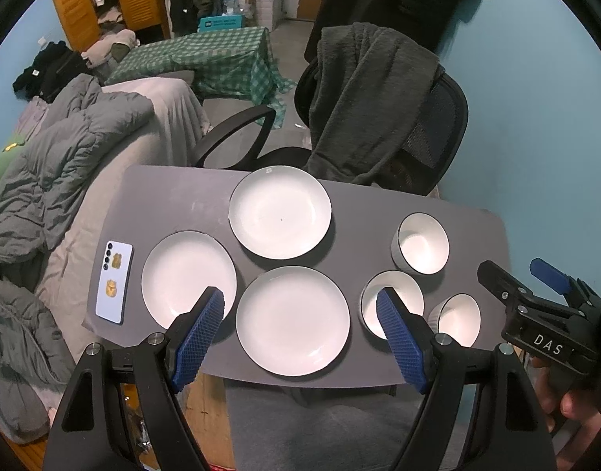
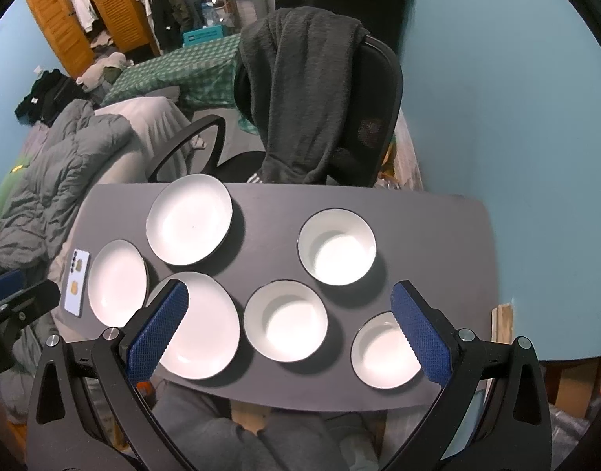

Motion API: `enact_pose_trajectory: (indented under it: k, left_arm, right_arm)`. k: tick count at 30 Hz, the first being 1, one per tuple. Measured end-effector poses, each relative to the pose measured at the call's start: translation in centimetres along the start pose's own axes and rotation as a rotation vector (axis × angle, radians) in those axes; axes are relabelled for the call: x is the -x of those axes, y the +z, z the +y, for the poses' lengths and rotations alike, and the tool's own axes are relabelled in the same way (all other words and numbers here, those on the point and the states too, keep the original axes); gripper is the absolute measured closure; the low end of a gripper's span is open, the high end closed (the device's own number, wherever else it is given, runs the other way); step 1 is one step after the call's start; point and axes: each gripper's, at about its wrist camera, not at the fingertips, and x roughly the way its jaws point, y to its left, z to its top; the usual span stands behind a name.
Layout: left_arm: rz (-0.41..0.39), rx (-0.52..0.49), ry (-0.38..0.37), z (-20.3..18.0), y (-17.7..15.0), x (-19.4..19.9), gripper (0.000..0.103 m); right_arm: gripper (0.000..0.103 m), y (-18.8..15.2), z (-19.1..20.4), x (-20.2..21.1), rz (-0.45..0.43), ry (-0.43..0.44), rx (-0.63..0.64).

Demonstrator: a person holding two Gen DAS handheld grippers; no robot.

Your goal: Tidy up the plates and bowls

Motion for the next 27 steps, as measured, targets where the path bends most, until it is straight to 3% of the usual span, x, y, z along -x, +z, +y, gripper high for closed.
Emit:
enact_pose_trajectory:
  k: [13, 21, 27]
  left_arm:
    - [0.017, 0.018, 0.035, 2.1, -0.1, -2.0, 0.022]
    - [0.062, 0.113, 0.081, 6.4, -2.2, -5.2, 0.022]
    - [0.110, 0.215, 0.106, 9.4, -4.8, -8.2, 0.022]
  right_arm:
    - [0.002, 0.0, 0.5, -1.2, 0.040, 0.031, 0.023]
    - [0.002, 0.9, 2.4, -5.5, 0.124, 0.151, 0.142]
    - [0.002, 1.3, 5.3, -10.0, 0.210, 0.230, 0.311]
